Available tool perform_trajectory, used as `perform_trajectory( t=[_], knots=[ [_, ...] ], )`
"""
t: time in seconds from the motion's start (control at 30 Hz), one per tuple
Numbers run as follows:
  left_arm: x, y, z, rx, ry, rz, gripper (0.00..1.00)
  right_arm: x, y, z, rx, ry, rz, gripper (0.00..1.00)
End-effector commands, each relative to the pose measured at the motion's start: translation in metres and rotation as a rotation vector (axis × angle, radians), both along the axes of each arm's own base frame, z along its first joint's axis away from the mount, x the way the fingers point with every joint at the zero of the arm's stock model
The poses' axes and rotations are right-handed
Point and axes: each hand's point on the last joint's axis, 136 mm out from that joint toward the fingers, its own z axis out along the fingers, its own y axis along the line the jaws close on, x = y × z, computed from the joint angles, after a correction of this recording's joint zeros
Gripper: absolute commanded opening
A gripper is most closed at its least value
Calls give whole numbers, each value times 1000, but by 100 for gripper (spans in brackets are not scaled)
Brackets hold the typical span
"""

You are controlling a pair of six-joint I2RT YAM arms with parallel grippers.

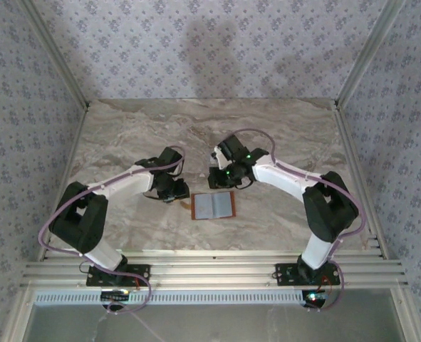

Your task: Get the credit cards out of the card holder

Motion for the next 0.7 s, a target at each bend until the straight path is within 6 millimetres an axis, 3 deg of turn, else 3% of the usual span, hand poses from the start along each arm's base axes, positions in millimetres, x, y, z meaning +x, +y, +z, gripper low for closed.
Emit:
perform_trajectory(
  t=[0.0,0.23,0.67],
  knots=[
    [-8,-4,-11,-24,49,-21,31,-15,10,-5,62,97,-55,20],
    [-15,0,-21,-3,75,-15,30,-27,26,-16,63,149,-60,19],
    [-17,0,-26,-20,74,-14,13,-45,59,-43,82,281,-57,24]
  ],
)
